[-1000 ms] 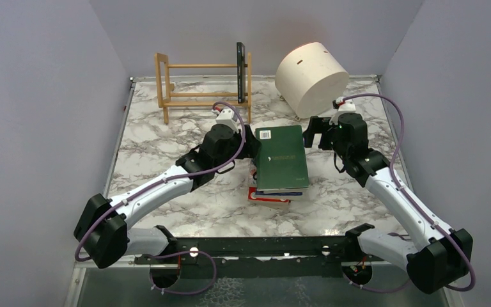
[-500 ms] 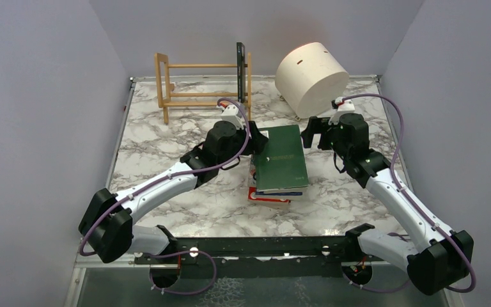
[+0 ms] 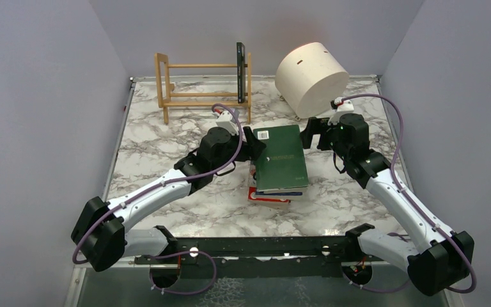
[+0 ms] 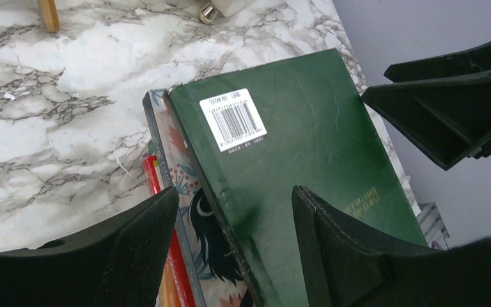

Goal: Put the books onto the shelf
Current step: Pick up the book from the center of the board.

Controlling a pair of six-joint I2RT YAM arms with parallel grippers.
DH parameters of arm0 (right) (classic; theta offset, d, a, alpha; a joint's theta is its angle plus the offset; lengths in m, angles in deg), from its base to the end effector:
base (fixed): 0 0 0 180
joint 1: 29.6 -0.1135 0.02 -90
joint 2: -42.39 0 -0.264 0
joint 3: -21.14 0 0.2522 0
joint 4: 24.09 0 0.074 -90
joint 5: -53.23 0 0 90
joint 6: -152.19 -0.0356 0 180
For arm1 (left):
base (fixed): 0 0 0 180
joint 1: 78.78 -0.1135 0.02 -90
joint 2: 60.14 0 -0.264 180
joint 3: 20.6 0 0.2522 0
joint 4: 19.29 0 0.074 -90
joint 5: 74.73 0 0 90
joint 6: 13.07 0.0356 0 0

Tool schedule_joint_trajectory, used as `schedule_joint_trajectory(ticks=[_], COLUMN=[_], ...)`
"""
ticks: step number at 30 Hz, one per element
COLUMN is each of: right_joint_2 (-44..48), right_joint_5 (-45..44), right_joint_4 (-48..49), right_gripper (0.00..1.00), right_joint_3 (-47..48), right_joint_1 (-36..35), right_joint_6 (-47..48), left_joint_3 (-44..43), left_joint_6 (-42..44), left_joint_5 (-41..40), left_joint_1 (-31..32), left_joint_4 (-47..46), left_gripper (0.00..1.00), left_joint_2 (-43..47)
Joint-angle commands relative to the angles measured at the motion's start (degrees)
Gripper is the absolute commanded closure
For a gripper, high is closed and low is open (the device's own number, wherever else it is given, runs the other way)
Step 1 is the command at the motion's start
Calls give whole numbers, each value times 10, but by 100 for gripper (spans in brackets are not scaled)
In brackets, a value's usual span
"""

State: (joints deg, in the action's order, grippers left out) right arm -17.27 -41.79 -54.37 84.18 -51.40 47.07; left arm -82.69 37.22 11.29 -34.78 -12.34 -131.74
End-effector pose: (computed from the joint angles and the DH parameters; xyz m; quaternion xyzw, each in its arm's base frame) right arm 0.2203 0.0848 0.3067 -0.0267 0.8513 0.1301 0.5077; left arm 0.2106 -0.2000 0.2913 0.0092 0.8008 -0.3785 0.4642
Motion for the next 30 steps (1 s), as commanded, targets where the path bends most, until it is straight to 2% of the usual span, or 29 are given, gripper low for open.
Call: schedule_joint_trajectory(ticks=[1, 12, 21, 26, 30], right_joint_2=[13, 18, 16, 26, 43], right_joint_5=[17, 36, 42, -16, 29], right_joint_4=[17, 18, 18, 2, -28], right_gripper=[0, 1, 2, 2, 2], right_joint_3=[-8, -9, -10, -6, 8], right_joint_1=[-3, -3, -3, -3, -3], right_joint_6=[8, 14, 13, -2, -23], left_joint_3=[21, 38, 33, 25, 32], left_joint_6=[-24, -61, -59, -55, -56], left_joint_5=[40, 121, 125, 128, 131], left_joint_1=[1, -1, -4, -8, -14], left_joint_4=[-16, -67, -81, -81, -85], left_gripper=[40, 40, 40, 40, 40], left_joint_2=[34, 15, 13, 4, 0])
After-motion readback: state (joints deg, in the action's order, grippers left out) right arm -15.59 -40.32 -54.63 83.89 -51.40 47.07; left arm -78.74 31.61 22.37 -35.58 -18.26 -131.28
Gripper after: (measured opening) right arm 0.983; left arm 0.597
